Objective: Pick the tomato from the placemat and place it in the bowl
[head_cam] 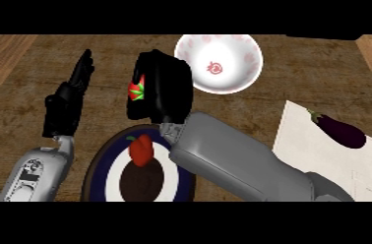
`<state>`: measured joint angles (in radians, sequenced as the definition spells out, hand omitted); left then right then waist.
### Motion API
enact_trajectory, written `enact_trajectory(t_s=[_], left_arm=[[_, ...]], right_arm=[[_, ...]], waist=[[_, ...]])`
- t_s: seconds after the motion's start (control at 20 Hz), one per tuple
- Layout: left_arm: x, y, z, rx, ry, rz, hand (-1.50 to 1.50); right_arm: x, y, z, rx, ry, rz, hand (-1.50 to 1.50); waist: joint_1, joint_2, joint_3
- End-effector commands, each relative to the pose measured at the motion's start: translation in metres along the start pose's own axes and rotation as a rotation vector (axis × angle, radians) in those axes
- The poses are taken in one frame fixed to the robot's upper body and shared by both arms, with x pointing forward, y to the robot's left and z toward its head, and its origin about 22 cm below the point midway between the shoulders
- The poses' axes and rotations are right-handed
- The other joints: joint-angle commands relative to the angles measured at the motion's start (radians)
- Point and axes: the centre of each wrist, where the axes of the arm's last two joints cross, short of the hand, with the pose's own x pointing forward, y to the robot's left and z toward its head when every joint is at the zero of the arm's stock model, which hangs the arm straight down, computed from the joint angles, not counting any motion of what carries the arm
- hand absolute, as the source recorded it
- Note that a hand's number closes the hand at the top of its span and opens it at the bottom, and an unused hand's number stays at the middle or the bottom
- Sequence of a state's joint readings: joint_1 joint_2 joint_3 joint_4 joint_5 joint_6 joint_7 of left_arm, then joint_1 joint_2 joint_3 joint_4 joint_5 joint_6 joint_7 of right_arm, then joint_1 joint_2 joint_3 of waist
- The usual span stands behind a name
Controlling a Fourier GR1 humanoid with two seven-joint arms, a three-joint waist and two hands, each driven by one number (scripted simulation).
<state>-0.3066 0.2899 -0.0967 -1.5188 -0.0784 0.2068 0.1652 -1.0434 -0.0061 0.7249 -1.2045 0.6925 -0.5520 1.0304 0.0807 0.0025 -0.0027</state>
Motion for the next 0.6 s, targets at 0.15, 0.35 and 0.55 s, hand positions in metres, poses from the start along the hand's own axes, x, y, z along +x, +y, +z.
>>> enact_trajectory(t_s=[0.15,0.35,0.55], left_arm=[[-0.007,0.017,0.007,0.020,0.010,-0.003,0.00],[0.005,0.014,0.005,0.036,0.013,0.003,0.00],[-0.008,0.027,0.012,0.038,0.024,0.015,0.00]], right_arm=[[-0.018,0.012,-0.036,-0.181,0.106,-0.054,1.50],[-0.045,0.005,-0.068,-0.232,0.101,-0.018,1.50],[-0.078,0.013,-0.080,-0.276,0.118,0.069,1.50]], waist=[[-0.031,0.005,0.002],[-0.048,0.007,0.003],[-0.050,0.005,0.002]])
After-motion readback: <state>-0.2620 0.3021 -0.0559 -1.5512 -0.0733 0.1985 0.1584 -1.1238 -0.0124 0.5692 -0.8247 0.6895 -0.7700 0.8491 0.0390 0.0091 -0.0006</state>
